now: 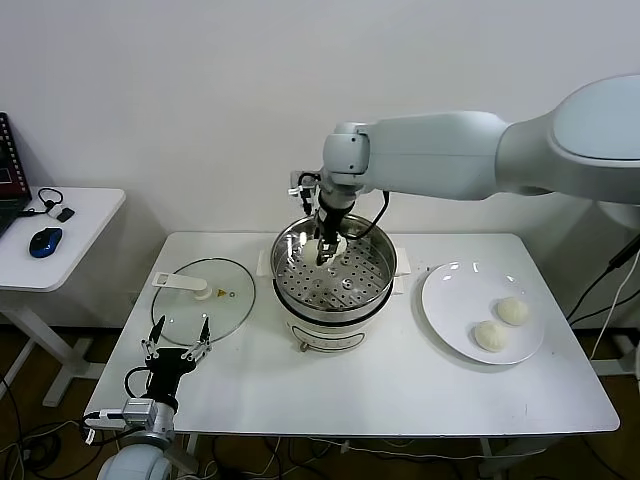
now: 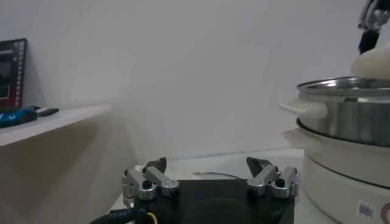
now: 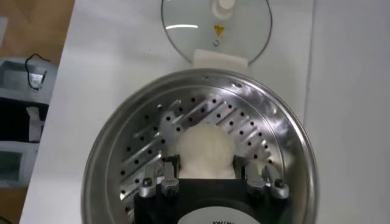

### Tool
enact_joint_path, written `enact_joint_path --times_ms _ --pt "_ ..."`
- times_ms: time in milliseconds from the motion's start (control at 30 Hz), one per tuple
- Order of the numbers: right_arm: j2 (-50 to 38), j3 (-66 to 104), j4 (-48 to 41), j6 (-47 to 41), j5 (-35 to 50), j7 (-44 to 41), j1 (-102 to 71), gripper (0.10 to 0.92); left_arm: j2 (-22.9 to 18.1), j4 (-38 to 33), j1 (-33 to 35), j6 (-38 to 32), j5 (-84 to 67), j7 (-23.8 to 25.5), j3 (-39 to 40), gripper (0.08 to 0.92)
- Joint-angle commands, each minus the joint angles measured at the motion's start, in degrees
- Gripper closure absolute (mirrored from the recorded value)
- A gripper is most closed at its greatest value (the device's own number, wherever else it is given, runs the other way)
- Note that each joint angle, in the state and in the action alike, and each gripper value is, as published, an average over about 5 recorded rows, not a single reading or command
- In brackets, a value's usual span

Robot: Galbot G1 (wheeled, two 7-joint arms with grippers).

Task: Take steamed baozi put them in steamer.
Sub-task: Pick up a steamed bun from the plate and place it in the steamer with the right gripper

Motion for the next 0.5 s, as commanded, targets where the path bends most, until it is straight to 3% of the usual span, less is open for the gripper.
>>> enact_joint_path --times_ms 33,500 --pt "4.2 2.7 -8.3 -0.4 -1.0 0.5 -8.0 0.44 0.0 0.2 -0.1 -0.2 0.2 0.0 0.0 0.177" --pt "6.0 5.4 -13.8 1.0 -4.5 0.7 -12.7 0.428 0.2 0.2 -0.2 -0.3 0.1 -0.2 -0.4 0.177"
